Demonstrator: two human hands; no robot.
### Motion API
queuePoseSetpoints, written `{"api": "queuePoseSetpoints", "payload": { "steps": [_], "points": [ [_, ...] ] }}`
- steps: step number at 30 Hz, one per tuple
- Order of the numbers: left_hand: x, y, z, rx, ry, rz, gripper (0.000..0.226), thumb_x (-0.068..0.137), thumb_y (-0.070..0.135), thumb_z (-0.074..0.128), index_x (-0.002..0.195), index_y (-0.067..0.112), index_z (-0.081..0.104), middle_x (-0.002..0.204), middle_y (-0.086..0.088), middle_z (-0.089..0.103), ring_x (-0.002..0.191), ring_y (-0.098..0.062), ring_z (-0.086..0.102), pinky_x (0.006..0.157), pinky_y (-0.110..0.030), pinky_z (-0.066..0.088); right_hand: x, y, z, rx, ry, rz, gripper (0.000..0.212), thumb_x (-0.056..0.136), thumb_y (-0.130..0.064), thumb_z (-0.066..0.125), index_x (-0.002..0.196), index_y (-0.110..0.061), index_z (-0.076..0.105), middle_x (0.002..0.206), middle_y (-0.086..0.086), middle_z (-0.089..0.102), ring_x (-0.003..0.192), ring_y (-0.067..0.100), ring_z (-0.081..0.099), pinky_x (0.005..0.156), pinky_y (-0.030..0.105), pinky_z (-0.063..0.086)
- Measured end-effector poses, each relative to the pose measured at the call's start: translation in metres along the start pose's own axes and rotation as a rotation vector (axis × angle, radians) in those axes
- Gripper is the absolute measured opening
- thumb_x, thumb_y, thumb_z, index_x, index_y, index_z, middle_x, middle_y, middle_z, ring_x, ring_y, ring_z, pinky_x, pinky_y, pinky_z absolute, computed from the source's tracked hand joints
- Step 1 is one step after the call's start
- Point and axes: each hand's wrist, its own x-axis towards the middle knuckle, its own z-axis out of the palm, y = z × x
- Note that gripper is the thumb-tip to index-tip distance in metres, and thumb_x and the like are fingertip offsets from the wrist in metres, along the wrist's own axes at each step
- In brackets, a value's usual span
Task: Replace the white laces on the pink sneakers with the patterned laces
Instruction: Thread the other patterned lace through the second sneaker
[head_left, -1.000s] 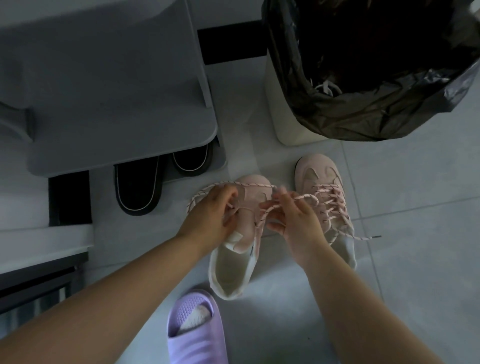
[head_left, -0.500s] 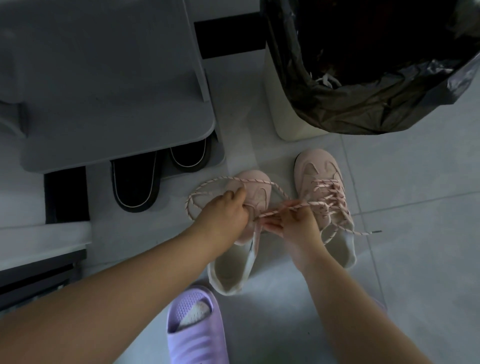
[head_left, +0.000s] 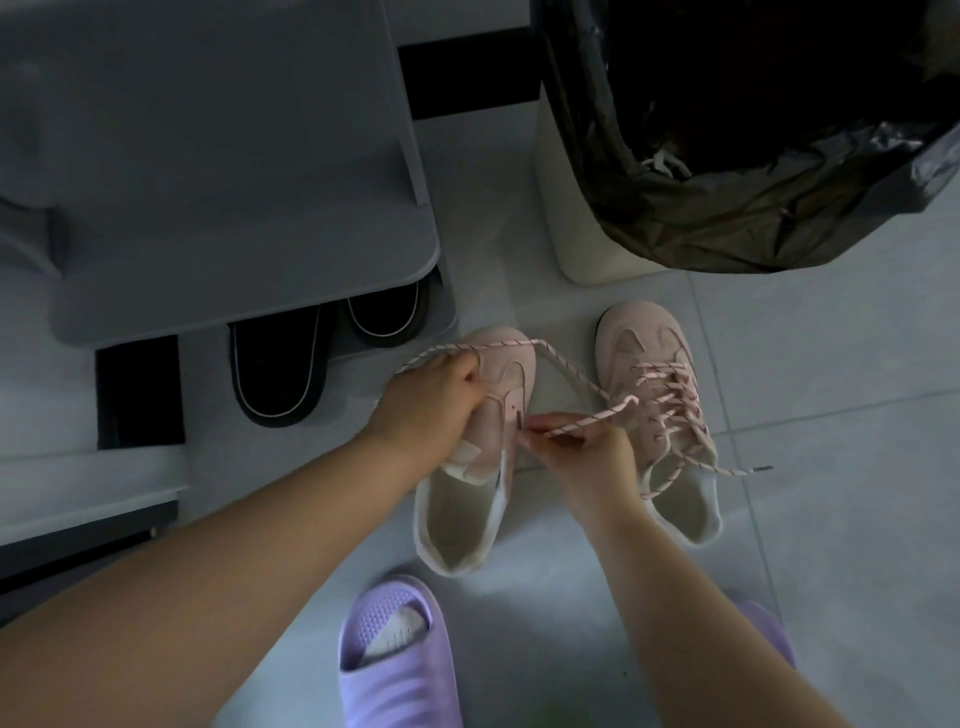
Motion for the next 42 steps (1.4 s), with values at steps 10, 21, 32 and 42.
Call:
{"api": "queuePoseSetpoints", "payload": {
  "steps": [10,21,32,42],
  "points": [
    [-0.015,-0.016,0.017,-0.329,0.118,0.212,0.022,0.074,0.020,0.047,0.066,0.011,0.064,0.070,-0.003,0.066,0.076,-0.010,0.045,0.074,-0.026,0.036,0.011,-0.010,-0.008,0.102,-0.078,0.110,0.017,0.091,0.000,0.050,0.079,-0.005,0.059,0.067,0.007,0.065,0.060,0.012,0.065,0.060,0.020,0.056],
    [-0.016,-0.004,0.021,-0.453,0.080,0.106,0.023,0.074,0.028,0.046,0.069,0.012,0.061,0.069,-0.001,0.065,0.079,-0.012,0.048,0.069,-0.028,0.038,-0.011,0.006,0.002,0.462,0.053,0.211,0.010,0.085,0.007,0.057,0.079,0.005,0.064,0.064,0.007,0.065,0.056,0.006,0.065,0.058,0.015,0.054],
    [-0.001,0.006,0.012,-0.197,-0.073,0.224,0.006,0.085,0.016,0.055,0.081,0.014,0.058,0.085,0.002,0.061,0.095,-0.017,0.048,0.073,-0.017,0.018,-0.007,0.009,0.007,0.303,0.067,0.162,0.022,0.086,0.008,0.055,0.069,-0.005,0.062,0.065,0.007,0.064,0.053,0.002,0.063,0.054,0.014,0.052],
    [-0.007,0.003,0.017,-0.236,0.089,0.305,0.017,0.069,0.026,0.047,0.060,0.020,0.059,0.058,0.008,0.057,0.073,-0.008,0.038,0.060,-0.017,0.031,-0.006,0.010,0.004,0.277,0.052,0.192,0.014,0.085,0.008,0.056,0.076,-0.002,0.059,0.068,0.010,0.064,0.059,0.012,0.064,0.057,0.018,0.055]
  ]
}}
